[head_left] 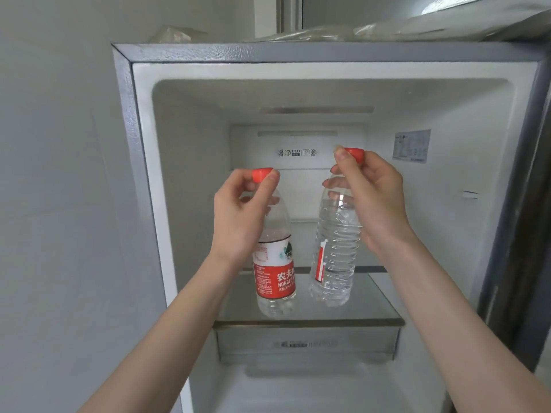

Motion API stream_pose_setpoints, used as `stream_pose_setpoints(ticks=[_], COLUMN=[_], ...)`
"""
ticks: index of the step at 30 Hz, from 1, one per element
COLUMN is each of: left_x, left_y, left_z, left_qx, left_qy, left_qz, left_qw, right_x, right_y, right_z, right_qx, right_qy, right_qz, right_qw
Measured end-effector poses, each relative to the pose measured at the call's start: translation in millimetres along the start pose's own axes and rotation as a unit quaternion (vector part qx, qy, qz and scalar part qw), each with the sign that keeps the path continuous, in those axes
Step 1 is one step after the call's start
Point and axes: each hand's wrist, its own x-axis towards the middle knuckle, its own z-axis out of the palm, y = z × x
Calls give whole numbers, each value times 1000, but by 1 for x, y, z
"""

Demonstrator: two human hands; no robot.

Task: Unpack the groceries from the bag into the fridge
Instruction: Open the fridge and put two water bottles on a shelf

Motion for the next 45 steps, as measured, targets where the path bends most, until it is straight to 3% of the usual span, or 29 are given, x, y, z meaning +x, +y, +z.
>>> stream_pose_setpoints(ticks=[15, 30, 45], left_x=[111, 139, 142], left_y=[-55, -108, -109], left_z=[33, 43, 44], left_qx=[-41, -14, 6], left_qy=[6, 22, 25], left_qz=[16, -18, -57], left_qw=[999, 999, 998], right_x=[97, 133, 135], right_y=[72, 128, 150], right_z=[45, 51, 54], right_qx=[-43, -75, -78], right_qy=[-6, -20, -15], right_qz=[-64, -39, -8], right_qw=[997, 996, 997])
